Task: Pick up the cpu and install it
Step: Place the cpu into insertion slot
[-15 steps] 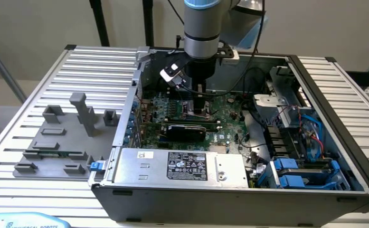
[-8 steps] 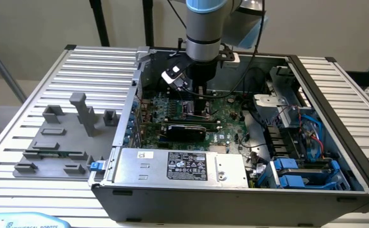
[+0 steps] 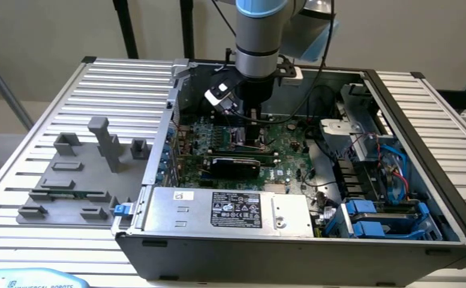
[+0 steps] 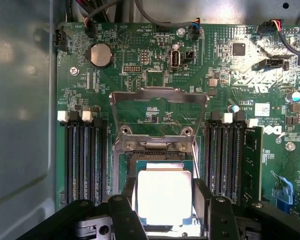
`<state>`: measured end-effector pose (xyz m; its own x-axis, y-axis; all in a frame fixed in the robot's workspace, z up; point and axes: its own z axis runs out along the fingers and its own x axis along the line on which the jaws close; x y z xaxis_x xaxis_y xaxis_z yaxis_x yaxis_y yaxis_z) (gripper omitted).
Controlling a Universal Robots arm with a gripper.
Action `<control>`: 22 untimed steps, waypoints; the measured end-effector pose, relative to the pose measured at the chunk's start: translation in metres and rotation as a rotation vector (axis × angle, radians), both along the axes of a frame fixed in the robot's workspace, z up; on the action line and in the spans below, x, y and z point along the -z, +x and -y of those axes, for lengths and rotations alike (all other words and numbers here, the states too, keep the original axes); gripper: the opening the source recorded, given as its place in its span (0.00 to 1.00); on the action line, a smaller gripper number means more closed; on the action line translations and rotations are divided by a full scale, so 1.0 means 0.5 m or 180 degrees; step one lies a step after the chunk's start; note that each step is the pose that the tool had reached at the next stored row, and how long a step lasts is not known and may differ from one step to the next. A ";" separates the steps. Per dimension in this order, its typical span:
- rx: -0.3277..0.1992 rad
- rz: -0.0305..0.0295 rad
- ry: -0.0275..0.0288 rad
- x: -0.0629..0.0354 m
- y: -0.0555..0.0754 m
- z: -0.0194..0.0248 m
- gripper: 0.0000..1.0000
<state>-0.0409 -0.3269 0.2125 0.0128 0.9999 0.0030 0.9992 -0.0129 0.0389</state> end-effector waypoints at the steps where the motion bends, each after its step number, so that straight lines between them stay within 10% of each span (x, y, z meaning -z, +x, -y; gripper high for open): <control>1: 0.0000 0.0000 0.0000 0.000 0.000 -0.0020 0.55; 22: 0.0041 -0.0020 0.0000 0.023 0.003 -0.0080 0.55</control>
<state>-0.0396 -0.3229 0.2011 0.0257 0.9997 0.0029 0.9991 -0.0257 0.0327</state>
